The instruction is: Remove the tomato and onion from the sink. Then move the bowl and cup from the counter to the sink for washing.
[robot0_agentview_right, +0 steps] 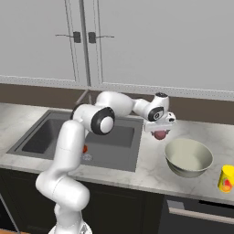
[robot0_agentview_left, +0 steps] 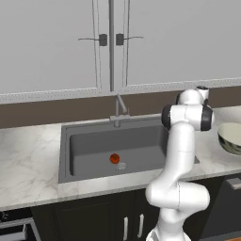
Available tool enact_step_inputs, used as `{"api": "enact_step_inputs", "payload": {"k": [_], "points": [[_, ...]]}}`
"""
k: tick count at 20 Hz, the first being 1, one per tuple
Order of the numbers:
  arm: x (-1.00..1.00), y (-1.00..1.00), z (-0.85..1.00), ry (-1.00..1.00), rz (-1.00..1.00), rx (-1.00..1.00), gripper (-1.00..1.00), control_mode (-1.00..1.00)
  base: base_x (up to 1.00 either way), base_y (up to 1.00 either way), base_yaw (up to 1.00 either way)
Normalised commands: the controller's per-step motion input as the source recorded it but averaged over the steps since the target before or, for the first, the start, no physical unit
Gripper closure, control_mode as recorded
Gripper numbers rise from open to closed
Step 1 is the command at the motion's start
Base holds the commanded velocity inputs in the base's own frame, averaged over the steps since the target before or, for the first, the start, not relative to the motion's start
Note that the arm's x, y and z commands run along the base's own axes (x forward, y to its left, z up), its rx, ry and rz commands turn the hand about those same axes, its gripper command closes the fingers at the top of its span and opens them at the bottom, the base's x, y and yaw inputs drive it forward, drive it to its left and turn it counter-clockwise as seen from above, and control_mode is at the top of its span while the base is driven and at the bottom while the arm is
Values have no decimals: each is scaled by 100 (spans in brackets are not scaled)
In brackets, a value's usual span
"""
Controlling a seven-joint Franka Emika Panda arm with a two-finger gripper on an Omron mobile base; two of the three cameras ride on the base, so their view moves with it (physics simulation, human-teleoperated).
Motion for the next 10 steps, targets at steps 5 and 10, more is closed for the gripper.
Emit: {"api": "enact_step_inputs", "payload": {"k": [5, 10], "points": [[10, -8, -21, 4, 5, 4, 100, -100, 0, 0, 0], [10, -5, -21, 4, 4, 2, 100, -100, 0, 0, 0]]}}
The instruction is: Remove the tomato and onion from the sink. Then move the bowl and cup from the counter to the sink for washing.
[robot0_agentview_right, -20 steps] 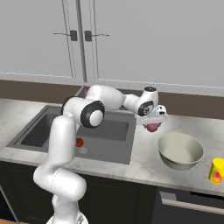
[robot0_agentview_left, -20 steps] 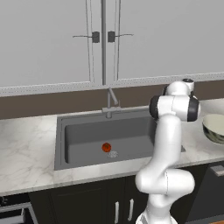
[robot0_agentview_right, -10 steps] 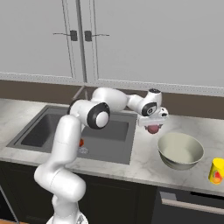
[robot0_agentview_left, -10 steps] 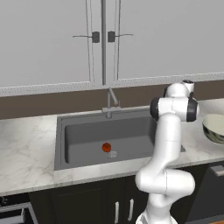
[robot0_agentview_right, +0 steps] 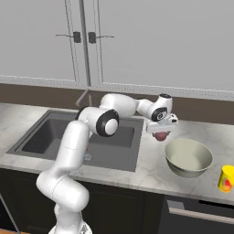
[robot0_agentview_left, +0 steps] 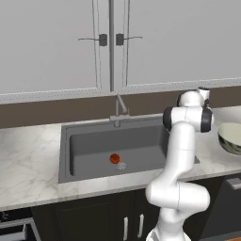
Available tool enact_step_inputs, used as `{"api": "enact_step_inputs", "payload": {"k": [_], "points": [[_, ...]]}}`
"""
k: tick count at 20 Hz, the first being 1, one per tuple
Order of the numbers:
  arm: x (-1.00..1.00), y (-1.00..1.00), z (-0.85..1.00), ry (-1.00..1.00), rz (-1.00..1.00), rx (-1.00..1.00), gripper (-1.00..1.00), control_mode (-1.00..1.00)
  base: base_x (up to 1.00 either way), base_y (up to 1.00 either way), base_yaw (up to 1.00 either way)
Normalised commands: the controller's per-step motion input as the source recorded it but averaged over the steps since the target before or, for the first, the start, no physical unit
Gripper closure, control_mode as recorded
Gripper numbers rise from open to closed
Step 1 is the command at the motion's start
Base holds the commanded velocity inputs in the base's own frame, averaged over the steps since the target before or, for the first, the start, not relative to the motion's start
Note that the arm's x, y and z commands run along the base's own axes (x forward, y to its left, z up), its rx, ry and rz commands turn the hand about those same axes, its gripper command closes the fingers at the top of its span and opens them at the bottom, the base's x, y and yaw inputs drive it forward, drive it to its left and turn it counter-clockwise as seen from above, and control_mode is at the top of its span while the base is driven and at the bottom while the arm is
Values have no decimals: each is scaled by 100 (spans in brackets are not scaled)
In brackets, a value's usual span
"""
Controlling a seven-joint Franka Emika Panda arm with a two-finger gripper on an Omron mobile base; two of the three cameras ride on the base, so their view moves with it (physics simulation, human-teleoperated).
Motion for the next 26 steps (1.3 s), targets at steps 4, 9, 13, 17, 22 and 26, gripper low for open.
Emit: {"api": "enact_step_inputs", "payload": {"k": [4, 9, 13, 17, 22, 26], "points": [[11, -3, -20, 5, 4, 2, 100, -100, 0, 0, 0], [6, -3, -21, 4, 2, 0, -100, -100, 0, 0, 0], [0, -3, -21, 9, 0, 0, -100, -100, 0, 0, 0], [-2, -5, -10, 8, 0, 0, -100, -100, 0, 0, 0], [-12, -5, 0, 6, 0, 2, -100, -100, 0, 0, 0], [-16, -2, 4, 5, 0, 2, -100, -100, 0, 0, 0]]}}
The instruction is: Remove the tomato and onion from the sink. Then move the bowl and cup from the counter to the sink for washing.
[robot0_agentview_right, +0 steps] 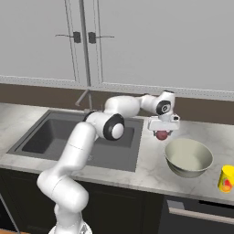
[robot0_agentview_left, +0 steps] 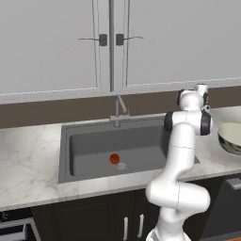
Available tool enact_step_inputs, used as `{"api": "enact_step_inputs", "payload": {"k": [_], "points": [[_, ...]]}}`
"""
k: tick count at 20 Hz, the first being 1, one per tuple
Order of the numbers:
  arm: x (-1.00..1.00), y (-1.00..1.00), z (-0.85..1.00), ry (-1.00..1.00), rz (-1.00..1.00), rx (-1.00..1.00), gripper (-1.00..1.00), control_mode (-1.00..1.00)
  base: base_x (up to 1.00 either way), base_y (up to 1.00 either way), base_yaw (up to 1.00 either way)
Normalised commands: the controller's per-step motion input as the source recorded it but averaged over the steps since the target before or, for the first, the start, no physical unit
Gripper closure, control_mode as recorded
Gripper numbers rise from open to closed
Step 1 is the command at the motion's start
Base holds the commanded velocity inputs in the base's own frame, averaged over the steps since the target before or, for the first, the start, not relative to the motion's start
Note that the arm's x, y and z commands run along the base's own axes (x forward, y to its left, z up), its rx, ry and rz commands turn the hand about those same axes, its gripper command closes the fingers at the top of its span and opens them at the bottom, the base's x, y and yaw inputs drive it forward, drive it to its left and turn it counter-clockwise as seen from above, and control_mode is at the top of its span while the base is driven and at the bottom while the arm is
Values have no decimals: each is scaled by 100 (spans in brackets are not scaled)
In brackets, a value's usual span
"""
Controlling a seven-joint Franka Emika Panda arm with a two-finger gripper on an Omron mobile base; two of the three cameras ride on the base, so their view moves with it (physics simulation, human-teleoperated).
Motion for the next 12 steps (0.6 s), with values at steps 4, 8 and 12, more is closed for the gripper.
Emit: {"api": "enact_step_inputs", "payload": {"k": [4, 8, 12], "points": [[-17, -2, 8, 6, 0, 3, -100, -100, 0, 0, 0], [-13, 0, 15, 3, 0, 3, -100, -100, 0, 0, 0], [-17, 0, 20, 0, 0, 1, -100, -100, 0, 0, 0]]}}
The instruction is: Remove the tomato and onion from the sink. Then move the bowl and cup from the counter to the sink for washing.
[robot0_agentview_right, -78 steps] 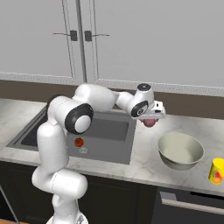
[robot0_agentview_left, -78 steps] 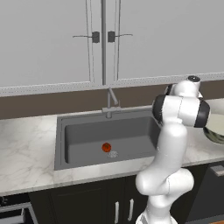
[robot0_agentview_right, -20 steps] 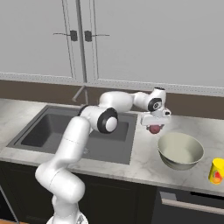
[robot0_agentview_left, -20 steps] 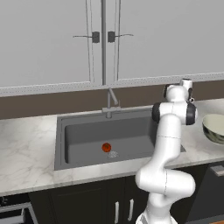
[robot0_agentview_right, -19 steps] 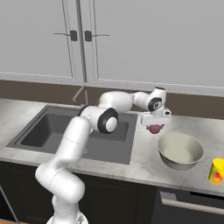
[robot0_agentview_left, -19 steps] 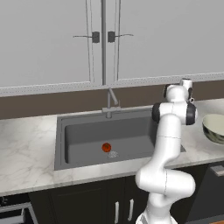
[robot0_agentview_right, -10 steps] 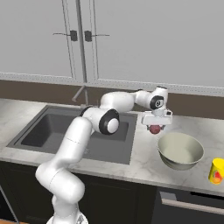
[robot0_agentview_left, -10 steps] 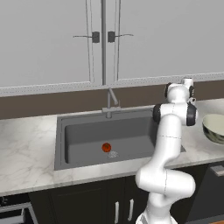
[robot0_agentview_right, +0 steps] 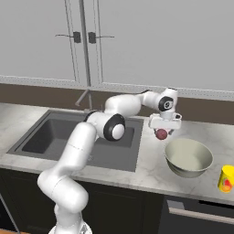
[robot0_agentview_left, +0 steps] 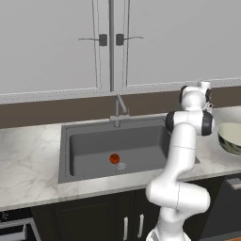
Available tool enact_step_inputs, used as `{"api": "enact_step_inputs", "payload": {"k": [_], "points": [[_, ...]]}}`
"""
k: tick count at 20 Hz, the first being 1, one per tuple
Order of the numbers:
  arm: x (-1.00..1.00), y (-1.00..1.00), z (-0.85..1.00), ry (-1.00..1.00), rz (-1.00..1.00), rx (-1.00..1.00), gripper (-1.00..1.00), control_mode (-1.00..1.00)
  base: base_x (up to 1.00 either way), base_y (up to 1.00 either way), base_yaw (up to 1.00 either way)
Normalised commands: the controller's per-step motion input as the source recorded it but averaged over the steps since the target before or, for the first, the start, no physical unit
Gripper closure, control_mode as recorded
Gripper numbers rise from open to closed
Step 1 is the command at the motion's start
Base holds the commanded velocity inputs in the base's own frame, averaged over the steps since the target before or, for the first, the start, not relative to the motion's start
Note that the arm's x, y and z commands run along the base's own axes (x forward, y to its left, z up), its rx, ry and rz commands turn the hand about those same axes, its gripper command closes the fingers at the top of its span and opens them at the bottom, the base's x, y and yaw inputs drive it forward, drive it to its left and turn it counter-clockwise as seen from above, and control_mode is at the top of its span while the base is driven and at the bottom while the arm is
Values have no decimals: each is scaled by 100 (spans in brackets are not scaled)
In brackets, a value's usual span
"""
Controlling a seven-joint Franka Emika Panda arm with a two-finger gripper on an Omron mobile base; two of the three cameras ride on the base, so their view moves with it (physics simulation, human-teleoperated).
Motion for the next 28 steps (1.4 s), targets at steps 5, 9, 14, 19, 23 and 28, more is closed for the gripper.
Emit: {"api": "enact_step_inputs", "payload": {"k": [5, 9, 14, 19, 23, 28], "points": [[-22, 0, 23, 0, 0, 0, -100, -100, 0, 0, 0], [-22, 9, 20, 0, 0, 0, -100, -100, 0, 0, 0], [-23, 16, 16, 0, 0, 0, -100, -100, 0, 0, 0], [-24, 28, 9, -1, -6, 0, -100, -100, 0, 0, 0], [-28, 30, 4, -4, -8, 0, -100, -100, 0, 0, 0], [-30, 32, 4, -7, -7, -2, -100, -100, 0, 0, 0]]}}
